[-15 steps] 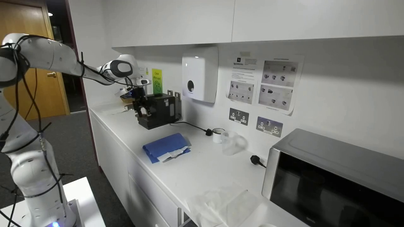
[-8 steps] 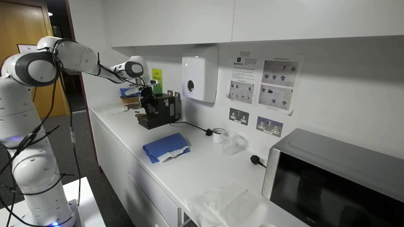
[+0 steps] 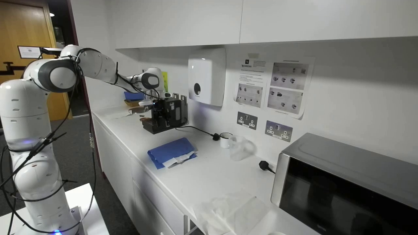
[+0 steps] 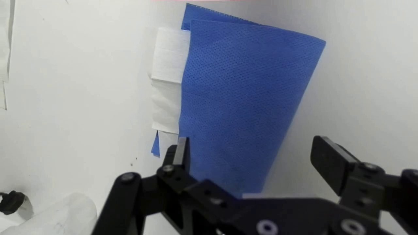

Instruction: Unfold the blue towel

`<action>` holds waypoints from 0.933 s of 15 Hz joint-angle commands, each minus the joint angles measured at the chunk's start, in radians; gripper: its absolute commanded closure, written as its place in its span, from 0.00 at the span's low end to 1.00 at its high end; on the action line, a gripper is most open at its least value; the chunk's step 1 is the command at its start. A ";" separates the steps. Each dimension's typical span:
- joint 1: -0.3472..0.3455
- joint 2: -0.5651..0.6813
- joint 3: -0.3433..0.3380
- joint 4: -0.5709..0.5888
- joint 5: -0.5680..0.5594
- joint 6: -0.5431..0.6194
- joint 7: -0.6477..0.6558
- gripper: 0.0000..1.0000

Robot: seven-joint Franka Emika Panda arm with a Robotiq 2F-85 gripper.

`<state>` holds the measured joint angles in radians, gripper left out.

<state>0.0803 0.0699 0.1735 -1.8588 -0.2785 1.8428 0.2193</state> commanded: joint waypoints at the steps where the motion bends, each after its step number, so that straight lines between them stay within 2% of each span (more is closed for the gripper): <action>1: -0.006 -0.068 -0.051 -0.091 0.059 0.042 -0.011 0.00; 6: -0.049 -0.175 -0.131 -0.240 0.294 0.060 0.006 0.00; 9: -0.081 -0.236 -0.178 -0.344 0.394 0.106 0.004 0.00; 11: -0.101 -0.247 -0.203 -0.389 0.423 0.152 -0.010 0.00; 14: -0.120 -0.222 -0.224 -0.394 0.433 0.183 -0.014 0.00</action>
<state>-0.0194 -0.1330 -0.0376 -2.2124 0.1195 1.9783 0.2182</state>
